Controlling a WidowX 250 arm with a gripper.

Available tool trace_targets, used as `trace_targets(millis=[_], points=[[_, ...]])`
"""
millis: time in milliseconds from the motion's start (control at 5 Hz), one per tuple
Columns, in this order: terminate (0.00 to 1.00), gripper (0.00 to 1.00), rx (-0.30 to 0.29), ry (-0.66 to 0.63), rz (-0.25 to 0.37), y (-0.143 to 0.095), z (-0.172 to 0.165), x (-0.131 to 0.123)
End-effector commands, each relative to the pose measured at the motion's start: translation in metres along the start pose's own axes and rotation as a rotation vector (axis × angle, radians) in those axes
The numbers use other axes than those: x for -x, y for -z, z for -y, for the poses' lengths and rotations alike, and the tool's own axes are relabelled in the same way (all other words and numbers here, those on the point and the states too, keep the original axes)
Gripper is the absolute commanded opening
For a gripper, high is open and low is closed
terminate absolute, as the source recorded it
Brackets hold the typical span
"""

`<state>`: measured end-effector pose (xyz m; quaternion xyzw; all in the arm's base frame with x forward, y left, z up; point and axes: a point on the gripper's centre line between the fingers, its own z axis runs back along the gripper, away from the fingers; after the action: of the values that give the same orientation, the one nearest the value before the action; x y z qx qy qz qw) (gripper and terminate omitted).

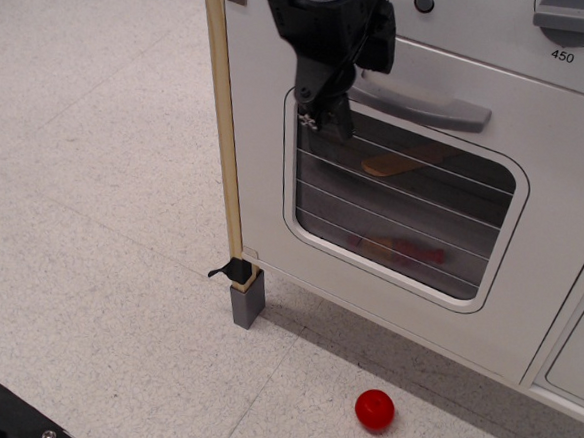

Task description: Open oven

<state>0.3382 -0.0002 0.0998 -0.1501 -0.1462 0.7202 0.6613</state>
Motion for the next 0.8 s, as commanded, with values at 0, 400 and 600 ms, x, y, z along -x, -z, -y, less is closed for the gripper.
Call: trace_targets(millis=[0,400,600], points=[[0.0,1.0,0.023,-0.007,-0.009,0.012,0.006,-0.001],[0.0,1.0,0.019,0.027,0.0,0.029,0.004,0.002],[0.0,1.0,-0.002,0.037,-0.013,0.028,0.0,0.003]])
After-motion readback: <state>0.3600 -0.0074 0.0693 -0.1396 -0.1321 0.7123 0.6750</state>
